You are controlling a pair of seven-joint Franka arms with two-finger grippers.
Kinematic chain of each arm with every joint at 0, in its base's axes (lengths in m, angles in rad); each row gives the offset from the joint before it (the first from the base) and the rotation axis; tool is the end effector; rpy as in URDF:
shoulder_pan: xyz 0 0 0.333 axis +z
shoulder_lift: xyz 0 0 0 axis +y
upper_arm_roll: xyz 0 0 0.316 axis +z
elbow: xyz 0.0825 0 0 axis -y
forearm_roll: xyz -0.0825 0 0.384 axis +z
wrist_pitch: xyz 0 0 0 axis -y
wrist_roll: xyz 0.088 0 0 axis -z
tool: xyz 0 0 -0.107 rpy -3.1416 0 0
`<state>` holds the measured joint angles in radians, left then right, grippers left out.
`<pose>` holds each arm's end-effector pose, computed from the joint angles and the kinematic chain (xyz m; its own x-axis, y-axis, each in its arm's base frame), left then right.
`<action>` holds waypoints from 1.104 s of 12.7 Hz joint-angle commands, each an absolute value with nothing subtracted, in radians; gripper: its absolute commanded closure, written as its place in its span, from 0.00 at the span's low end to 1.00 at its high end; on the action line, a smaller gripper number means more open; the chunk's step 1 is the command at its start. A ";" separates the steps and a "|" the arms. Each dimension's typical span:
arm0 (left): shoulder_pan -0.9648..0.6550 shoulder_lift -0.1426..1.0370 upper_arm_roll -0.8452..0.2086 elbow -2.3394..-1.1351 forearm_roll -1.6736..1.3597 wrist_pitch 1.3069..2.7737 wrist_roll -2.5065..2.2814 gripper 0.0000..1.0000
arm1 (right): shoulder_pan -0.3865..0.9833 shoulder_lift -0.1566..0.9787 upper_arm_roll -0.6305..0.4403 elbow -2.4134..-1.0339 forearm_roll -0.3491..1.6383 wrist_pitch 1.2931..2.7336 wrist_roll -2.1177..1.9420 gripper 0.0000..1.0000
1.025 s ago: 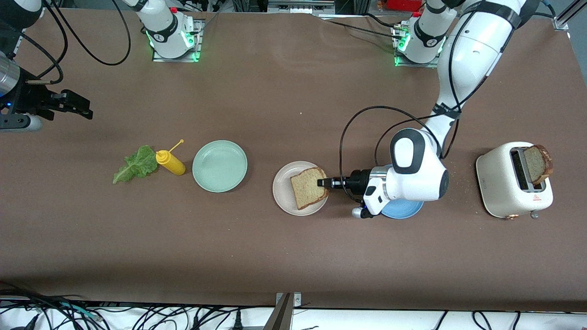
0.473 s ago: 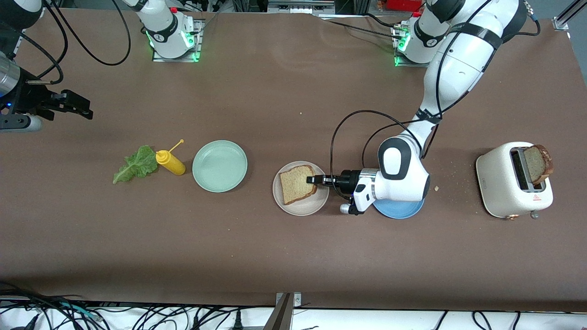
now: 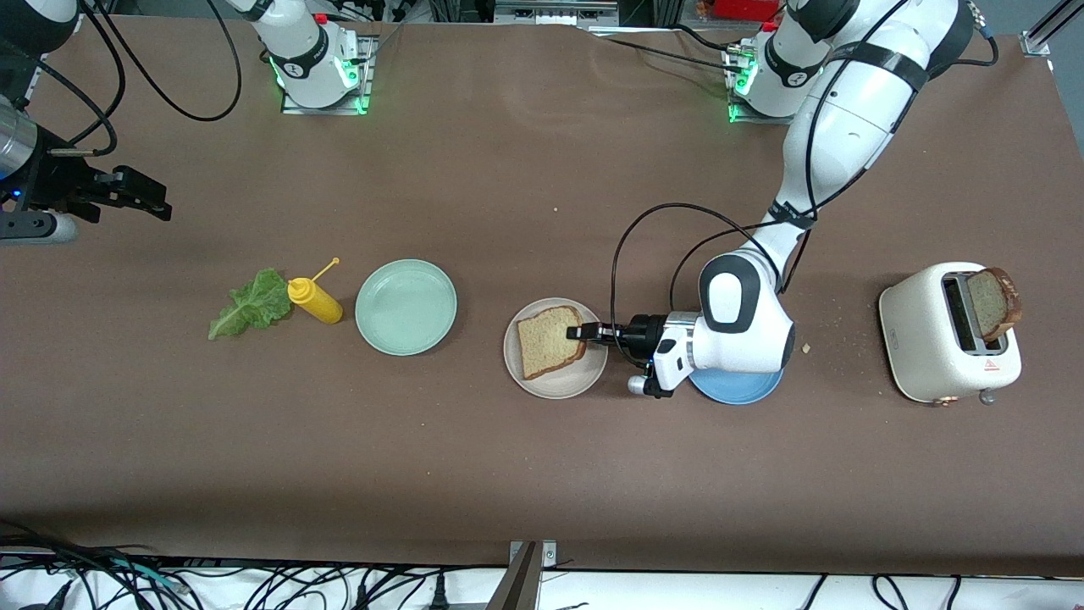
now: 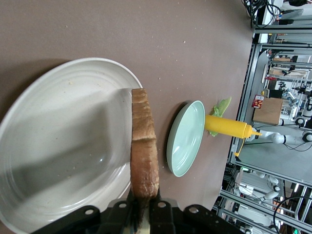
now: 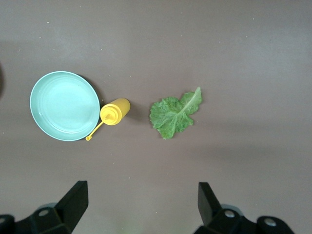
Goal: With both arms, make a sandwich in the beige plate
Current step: 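Release the bread and raise the left gripper back toward the toaster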
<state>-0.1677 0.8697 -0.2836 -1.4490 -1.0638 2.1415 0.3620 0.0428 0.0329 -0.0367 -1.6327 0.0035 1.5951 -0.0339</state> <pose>0.6500 -0.3128 0.1942 0.9807 -0.1060 -0.1643 0.0880 -0.5110 0.8551 0.5632 0.0041 0.5790 0.9967 0.0398 -0.0703 0.0396 -0.9992 -0.0047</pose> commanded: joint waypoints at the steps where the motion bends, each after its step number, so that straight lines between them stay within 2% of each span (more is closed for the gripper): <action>1: -0.169 0.867 -0.278 -1.454 -1.094 2.144 0.410 0.00 | 0.041 0.041 -0.038 -1.614 0.005 1.578 -0.026 0.00; 7: -0.153 0.816 -0.268 -1.440 -0.904 2.138 0.394 0.00 | 0.041 0.041 -0.038 -1.614 0.006 1.571 -0.025 0.00; 14: -0.045 0.735 -0.261 -1.437 -0.620 1.984 0.391 0.00 | 0.041 0.054 -0.038 -1.612 0.015 1.571 -0.032 0.00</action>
